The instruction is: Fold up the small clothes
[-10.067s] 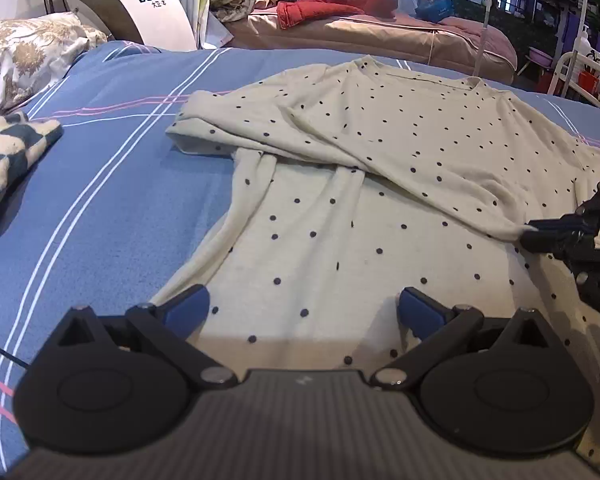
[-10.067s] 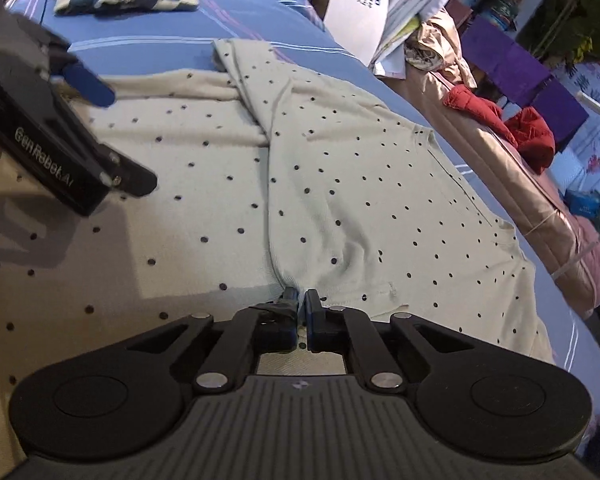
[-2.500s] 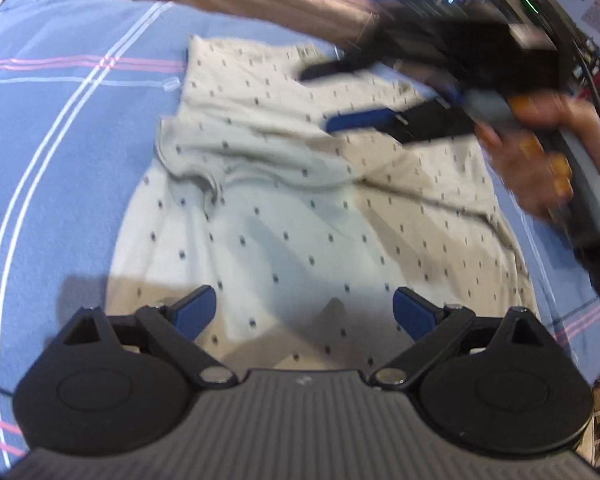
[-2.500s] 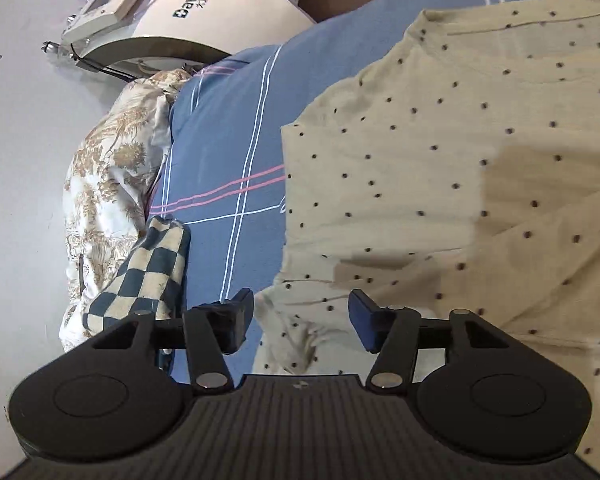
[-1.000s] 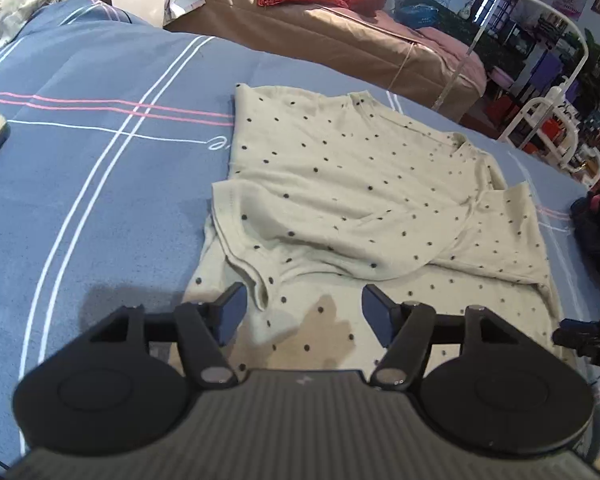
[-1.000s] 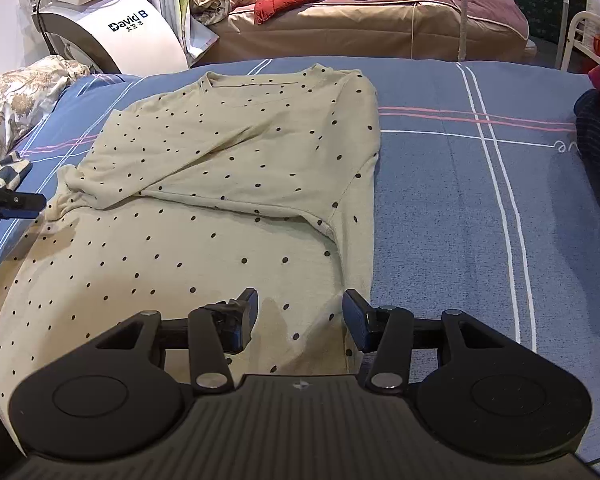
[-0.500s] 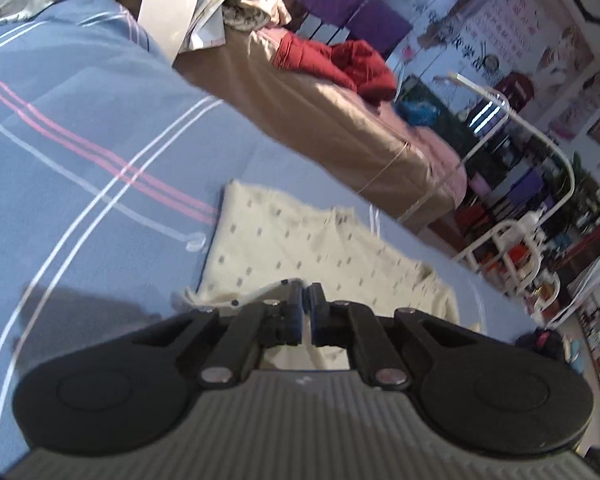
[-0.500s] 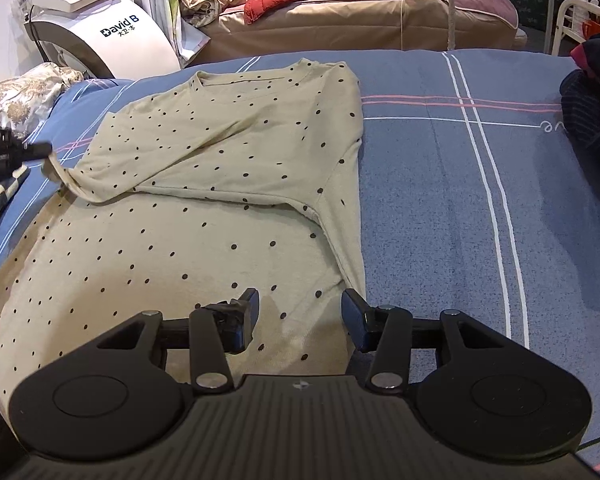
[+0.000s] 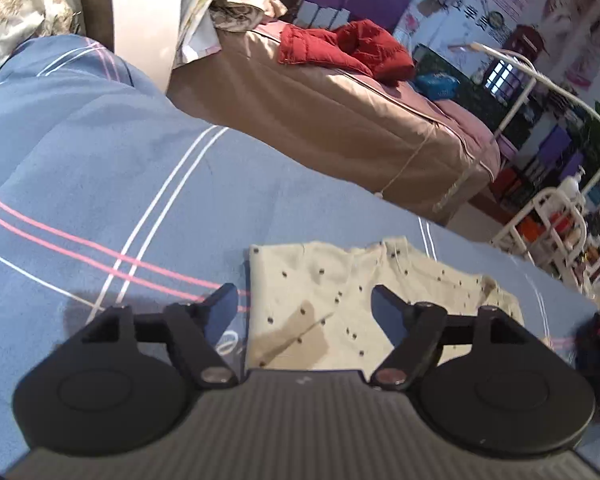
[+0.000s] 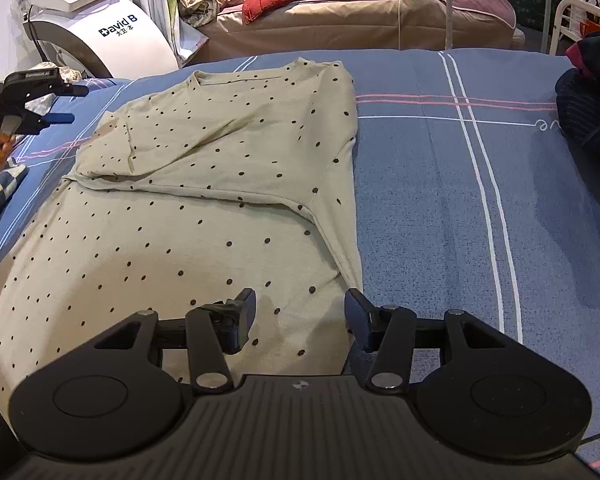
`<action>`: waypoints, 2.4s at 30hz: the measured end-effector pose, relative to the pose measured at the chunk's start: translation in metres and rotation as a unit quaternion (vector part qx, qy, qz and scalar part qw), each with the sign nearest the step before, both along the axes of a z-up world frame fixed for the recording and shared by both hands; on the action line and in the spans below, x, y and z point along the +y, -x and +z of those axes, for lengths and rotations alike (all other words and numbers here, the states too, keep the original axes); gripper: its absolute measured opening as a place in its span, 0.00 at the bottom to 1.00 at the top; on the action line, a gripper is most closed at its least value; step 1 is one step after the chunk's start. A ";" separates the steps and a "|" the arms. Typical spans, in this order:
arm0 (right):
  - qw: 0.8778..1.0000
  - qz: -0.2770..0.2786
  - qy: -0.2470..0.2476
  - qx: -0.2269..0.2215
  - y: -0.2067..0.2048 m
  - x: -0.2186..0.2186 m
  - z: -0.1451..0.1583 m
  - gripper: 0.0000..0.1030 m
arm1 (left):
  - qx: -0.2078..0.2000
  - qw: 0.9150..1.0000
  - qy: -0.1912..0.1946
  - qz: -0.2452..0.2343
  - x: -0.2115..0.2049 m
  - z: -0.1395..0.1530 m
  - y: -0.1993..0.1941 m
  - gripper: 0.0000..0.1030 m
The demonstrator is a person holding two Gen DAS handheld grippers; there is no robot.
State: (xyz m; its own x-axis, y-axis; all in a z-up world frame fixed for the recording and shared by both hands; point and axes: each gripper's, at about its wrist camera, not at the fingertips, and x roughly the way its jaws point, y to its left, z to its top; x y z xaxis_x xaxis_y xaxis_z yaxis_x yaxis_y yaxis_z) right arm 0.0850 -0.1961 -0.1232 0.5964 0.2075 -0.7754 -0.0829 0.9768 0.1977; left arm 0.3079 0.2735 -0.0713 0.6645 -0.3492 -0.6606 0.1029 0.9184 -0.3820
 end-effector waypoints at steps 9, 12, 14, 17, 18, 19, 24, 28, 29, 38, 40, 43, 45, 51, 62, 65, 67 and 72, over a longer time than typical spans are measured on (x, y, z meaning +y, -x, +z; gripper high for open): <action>1.000 0.006 0.005 0.001 -0.002 0.009 0.000 0.90 | -0.075 0.968 -0.144 -0.191 -0.062 -0.017 0.021 0.73; 1.000 0.003 0.003 0.003 0.000 0.007 0.001 0.90 | -0.051 0.950 -0.189 -0.242 -0.083 -0.025 0.006 0.70; 1.000 0.002 0.002 0.004 0.001 0.006 0.001 0.90 | -0.027 0.944 -0.220 -0.246 -0.091 -0.034 -0.004 0.62; 1.000 0.001 0.000 0.005 0.001 0.004 0.001 0.90 | -0.013 0.948 -0.210 -0.240 -0.087 -0.043 -0.013 0.41; 1.000 0.000 0.000 0.005 0.002 0.004 0.001 0.90 | -0.008 0.951 -0.199 -0.237 -0.084 -0.043 -0.015 0.22; 1.000 0.000 -0.001 0.005 0.001 0.004 0.000 0.90 | -0.006 0.953 -0.191 -0.234 -0.083 -0.042 -0.015 0.07; 1.000 -0.001 -0.004 0.003 -0.001 0.004 0.000 0.90 | -0.031 0.959 -0.194 -0.206 -0.079 -0.031 -0.005 0.04; 1.000 -0.001 -0.006 0.001 0.000 0.002 0.002 0.90 | -0.048 0.984 -0.153 -0.072 -0.040 -0.007 -0.009 0.04; 1.000 -0.001 -0.006 0.001 0.000 0.002 0.002 0.90 | -0.035 0.984 -0.168 -0.048 -0.033 -0.005 -0.013 0.05; 1.000 0.005 0.006 -0.007 0.000 0.003 0.006 0.90 | 0.048 0.989 -0.142 -0.010 -0.004 -0.019 -0.018 0.84; 1.000 0.010 0.015 -0.013 0.001 0.003 0.007 0.90 | 0.035 0.992 -0.119 -0.008 0.002 -0.015 -0.007 0.93; 0.999 0.010 0.028 -0.021 -0.001 0.003 0.008 0.90 | 0.031 0.993 -0.116 -0.009 0.008 -0.016 0.008 0.93; 0.999 0.009 0.035 -0.026 -0.003 0.002 0.008 0.90 | 0.047 0.991 -0.122 -0.033 0.004 -0.023 0.014 0.92; 0.998 0.013 0.053 -0.044 -0.008 0.005 0.011 0.90 | 0.042 0.987 -0.149 -0.045 -0.007 -0.047 0.024 0.83; 0.989 0.043 0.123 -0.069 -0.029 0.019 0.006 0.86 | 0.019 0.972 -0.219 -0.083 -0.038 -0.010 0.043 0.18; 0.982 0.060 0.167 -0.071 -0.040 0.027 0.000 0.80 | 0.045 0.964 -0.253 -0.075 -0.032 -0.016 0.053 0.41; 0.978 0.067 0.191 -0.056 -0.048 0.030 -0.007 0.67 | 0.059 0.960 -0.261 -0.081 -0.025 -0.021 0.062 0.57; 0.985 0.058 0.158 -0.047 -0.048 0.017 -0.006 0.41 | 0.077 0.963 -0.251 -0.064 -0.011 -0.023 0.073 0.70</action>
